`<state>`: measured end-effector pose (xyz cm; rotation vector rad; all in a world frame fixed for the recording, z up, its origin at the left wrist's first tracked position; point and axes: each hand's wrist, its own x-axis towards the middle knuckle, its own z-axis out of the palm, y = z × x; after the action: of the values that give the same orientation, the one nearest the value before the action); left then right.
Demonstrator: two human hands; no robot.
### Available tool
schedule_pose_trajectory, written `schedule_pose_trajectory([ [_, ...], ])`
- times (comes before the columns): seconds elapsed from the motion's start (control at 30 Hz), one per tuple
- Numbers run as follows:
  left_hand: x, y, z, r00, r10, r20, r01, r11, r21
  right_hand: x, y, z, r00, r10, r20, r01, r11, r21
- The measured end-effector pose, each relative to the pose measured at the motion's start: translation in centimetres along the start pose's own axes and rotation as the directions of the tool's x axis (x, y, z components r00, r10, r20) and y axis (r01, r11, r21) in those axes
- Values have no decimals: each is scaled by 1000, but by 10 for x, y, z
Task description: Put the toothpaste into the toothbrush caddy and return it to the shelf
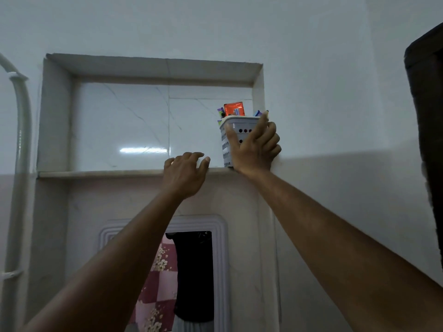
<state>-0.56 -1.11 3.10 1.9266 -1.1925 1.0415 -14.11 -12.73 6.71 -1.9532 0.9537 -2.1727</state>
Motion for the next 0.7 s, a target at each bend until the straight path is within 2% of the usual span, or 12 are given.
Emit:
schedule_pose_trajectory([
  [0.17, -3, -1, 1, 1000, -3, 4, 3, 1000, -5, -25, 16, 12, 961, -53, 271, 82, 992, -99],
  [0.43, -7, -5, -7, 997, 15, 73, -12, 999, -46, -25, 29, -1, 878, -68, 473, 156, 976, -150],
  [0.53, -16, -6, -12, 994, 45, 96, -41, 998, -36, -33, 31, -12, 883, -105, 458, 156, 985, -76],
  [0.7, -33, 3, -26, 998, 35, 49, -29, 991, -129, -51, 25, -36, 965, -135, 225, 90, 976, 197],
])
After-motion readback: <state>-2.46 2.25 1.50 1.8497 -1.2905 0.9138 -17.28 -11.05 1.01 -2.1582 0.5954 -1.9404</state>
